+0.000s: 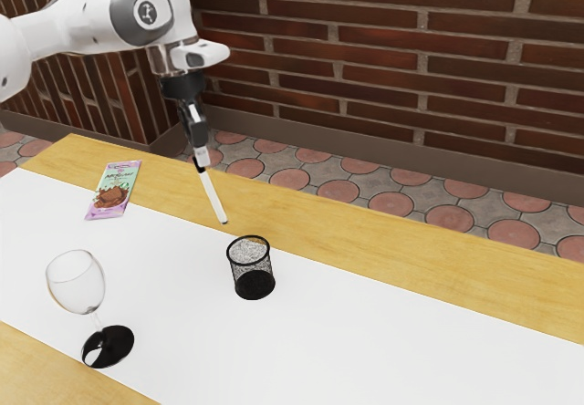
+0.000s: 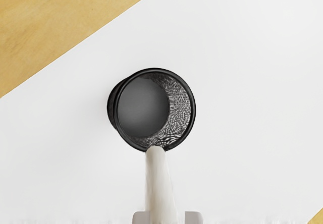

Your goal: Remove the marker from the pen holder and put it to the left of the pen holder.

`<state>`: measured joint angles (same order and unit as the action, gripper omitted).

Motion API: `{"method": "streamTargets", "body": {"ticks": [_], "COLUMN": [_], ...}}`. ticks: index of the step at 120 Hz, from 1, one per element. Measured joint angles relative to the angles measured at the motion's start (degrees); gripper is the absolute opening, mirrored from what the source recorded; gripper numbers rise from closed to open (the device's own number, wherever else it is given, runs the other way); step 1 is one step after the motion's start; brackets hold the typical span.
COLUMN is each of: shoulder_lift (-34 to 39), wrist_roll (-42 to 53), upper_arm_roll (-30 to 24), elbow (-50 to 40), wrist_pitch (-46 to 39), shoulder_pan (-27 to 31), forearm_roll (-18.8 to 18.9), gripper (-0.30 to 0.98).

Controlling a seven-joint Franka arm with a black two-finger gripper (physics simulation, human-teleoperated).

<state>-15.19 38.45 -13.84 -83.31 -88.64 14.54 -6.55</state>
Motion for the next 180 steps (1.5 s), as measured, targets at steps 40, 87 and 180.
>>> {"method": "streamTargets", "body": {"ticks": [40,87,180], "shoulder_lift": [-4.83,-11.44,10.64], "wrist_roll": [-4.03,-7.28,-8.55], "upper_arm_roll": [2.87,3.05,-8.65], "elbow": [-0.72,-7.9,-13.4], "wrist_pitch": [-7.25,-38.57,-21.75], "shoulder_pan": [1.41,5.66,-1.11], "forearm_roll": [6.65,7.67,13.64], "gripper": [-0.1,-0.07,0.66]}}
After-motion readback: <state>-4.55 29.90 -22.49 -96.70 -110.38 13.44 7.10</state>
